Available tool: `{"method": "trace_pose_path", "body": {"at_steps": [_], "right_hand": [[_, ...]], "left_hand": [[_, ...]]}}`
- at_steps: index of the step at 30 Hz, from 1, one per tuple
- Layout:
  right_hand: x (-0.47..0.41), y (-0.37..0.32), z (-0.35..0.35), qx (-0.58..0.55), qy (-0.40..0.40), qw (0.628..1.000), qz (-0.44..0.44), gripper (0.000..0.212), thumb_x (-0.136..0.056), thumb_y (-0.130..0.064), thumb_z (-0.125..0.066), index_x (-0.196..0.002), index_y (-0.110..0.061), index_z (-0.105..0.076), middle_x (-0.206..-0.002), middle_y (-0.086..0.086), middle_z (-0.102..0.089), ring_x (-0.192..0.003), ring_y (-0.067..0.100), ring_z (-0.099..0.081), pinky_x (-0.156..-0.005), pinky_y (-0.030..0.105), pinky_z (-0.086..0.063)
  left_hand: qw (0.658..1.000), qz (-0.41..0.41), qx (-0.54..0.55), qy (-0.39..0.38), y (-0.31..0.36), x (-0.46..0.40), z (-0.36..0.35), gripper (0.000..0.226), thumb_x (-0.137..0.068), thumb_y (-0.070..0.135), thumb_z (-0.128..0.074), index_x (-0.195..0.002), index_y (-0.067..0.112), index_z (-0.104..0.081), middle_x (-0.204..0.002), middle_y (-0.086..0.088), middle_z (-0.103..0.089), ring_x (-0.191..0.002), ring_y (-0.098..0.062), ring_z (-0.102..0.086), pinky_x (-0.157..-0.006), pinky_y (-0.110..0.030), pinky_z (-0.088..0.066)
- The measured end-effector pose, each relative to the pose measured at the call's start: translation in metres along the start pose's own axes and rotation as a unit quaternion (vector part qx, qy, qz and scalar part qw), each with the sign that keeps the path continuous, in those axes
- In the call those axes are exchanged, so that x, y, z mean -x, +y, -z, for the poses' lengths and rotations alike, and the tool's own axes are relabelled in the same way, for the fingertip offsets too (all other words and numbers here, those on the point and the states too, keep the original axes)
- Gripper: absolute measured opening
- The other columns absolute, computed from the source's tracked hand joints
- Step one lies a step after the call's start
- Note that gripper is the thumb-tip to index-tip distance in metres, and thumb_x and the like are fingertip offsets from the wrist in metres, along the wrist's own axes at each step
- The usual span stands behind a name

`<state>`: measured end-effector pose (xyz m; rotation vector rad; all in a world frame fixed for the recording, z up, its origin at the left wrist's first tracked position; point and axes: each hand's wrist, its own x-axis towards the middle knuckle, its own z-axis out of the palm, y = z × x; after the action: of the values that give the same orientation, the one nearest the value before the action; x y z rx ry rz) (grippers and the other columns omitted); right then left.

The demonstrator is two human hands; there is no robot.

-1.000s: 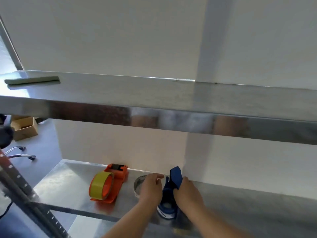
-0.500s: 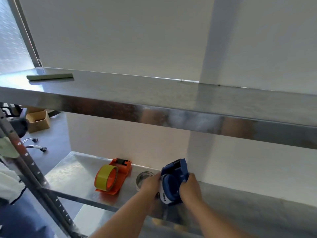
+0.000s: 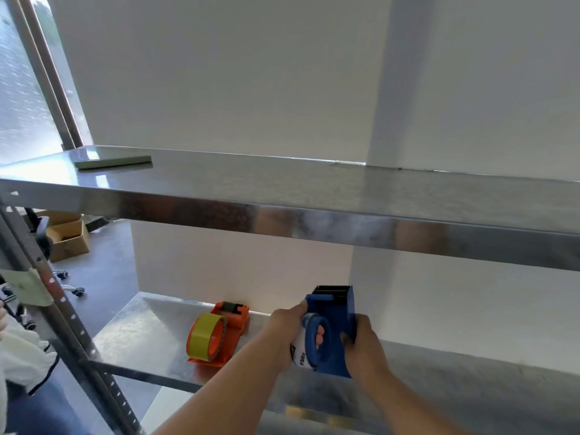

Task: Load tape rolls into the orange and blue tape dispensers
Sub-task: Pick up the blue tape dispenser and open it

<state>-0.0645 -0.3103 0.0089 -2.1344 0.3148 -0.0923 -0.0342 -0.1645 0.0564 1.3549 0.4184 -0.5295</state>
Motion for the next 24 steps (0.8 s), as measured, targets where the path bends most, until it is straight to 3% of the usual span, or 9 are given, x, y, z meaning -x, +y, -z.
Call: {"method": "trace_pose_path", "body": {"at_steps": [4,6,8,11,14,16,18,20,24], "right_hand": [[-0.001,0.014,0.018,-0.017,0.083,0.996,0.009,0.016,-0.093,-0.014,-0.048,-0.083,-0.015,-0.036,-0.073,0.004,-0.052,-0.065,0.021,-0.047,-0.06,0.034,-0.039],[-0.002,0.017,0.022,-0.017,0.067,0.998,0.004,0.014,-0.095,-0.013,-0.044,-0.085,-0.014,-0.035,-0.076,0.006,-0.053,-0.063,0.017,-0.045,-0.059,0.031,-0.038],[-0.003,0.015,0.018,0.002,0.036,0.999,-0.002,0.016,-0.093,-0.005,-0.043,-0.098,-0.018,-0.037,-0.089,0.004,-0.056,-0.071,0.015,-0.051,-0.061,0.026,-0.04],[-0.004,0.011,0.011,0.007,0.015,1.0,0.014,0.04,-0.085,0.005,-0.049,-0.115,-0.02,-0.041,-0.107,0.002,-0.055,-0.102,0.023,-0.058,-0.084,0.029,-0.045],[0.0,0.008,0.008,0.042,0.049,0.998,0.013,0.058,-0.084,0.001,-0.056,-0.136,-0.015,-0.037,-0.134,0.008,-0.047,-0.128,0.027,-0.046,-0.104,0.035,-0.041],[0.009,0.0,0.009,0.055,0.121,0.99,0.044,0.055,-0.087,-0.002,-0.058,-0.137,-0.012,-0.038,-0.14,0.008,-0.043,-0.131,0.025,-0.04,-0.111,0.037,-0.034],[0.02,-0.012,0.011,0.007,0.158,0.981,0.116,0.036,-0.088,-0.01,-0.06,-0.121,-0.019,-0.048,-0.125,0.002,-0.05,-0.119,0.019,-0.048,-0.108,0.035,-0.039],[0.028,-0.025,0.014,-0.058,0.057,0.987,0.138,0.027,-0.089,-0.029,-0.061,-0.113,-0.028,-0.049,-0.117,-0.008,-0.051,-0.109,0.009,-0.053,-0.1,0.03,-0.046],[0.033,-0.032,0.02,-0.097,-0.179,0.975,0.083,0.068,-0.075,-0.047,-0.072,-0.133,-0.035,-0.04,-0.13,-0.017,-0.044,-0.12,0.005,-0.047,-0.102,0.023,-0.041]], "left_hand": [[0.996,0.036,-0.066,-0.04,0.002,0.004,0.009,0.026,-0.09,0.027,-0.062,-0.084,0.002,-0.068,-0.05,-0.006,-0.063,-0.034,-0.014,-0.055,-0.047,-0.023,-0.046],[0.996,0.027,-0.073,-0.034,-0.002,0.004,0.006,0.028,-0.092,0.03,-0.061,-0.087,0.003,-0.067,-0.053,-0.007,-0.063,-0.041,-0.017,-0.057,-0.052,-0.025,-0.048],[0.998,0.018,-0.054,-0.032,-0.005,0.007,0.0,0.031,-0.093,0.034,-0.057,-0.085,0.006,-0.065,-0.052,-0.007,-0.065,-0.046,-0.019,-0.059,-0.054,-0.027,-0.05],[0.998,0.0,-0.044,-0.039,-0.006,0.01,-0.005,0.041,-0.097,0.038,-0.05,-0.078,0.004,-0.064,-0.048,-0.007,-0.065,-0.04,-0.018,-0.058,-0.05,-0.026,-0.051],[0.998,-0.005,-0.048,-0.047,-0.004,0.012,-0.007,0.052,-0.1,0.042,-0.04,-0.075,0.003,-0.063,-0.05,-0.007,-0.067,-0.038,-0.016,-0.058,-0.047,-0.024,-0.05],[0.998,0.002,-0.05,-0.039,-0.004,0.012,-0.01,0.052,-0.1,0.043,-0.038,-0.079,0.002,-0.062,-0.054,-0.008,-0.07,-0.042,-0.019,-0.06,-0.051,-0.026,-0.053],[0.998,-0.026,-0.059,-0.011,-0.007,0.013,-0.013,0.053,-0.093,0.049,-0.044,-0.091,0.0,-0.065,-0.074,-0.014,-0.075,-0.063,-0.029,-0.07,-0.069,-0.039,-0.06],[0.993,-0.072,-0.092,0.008,-0.015,0.003,-0.013,0.06,-0.082,0.052,-0.051,-0.111,0.001,-0.065,-0.103,-0.019,-0.073,-0.095,-0.037,-0.069,-0.091,-0.052,-0.055],[0.989,-0.072,-0.124,0.027,-0.014,0.011,-0.014,0.044,-0.097,0.038,-0.045,-0.11,0.0,-0.062,-0.108,-0.018,-0.069,-0.101,-0.034,-0.066,-0.099,-0.051,-0.05]]}}
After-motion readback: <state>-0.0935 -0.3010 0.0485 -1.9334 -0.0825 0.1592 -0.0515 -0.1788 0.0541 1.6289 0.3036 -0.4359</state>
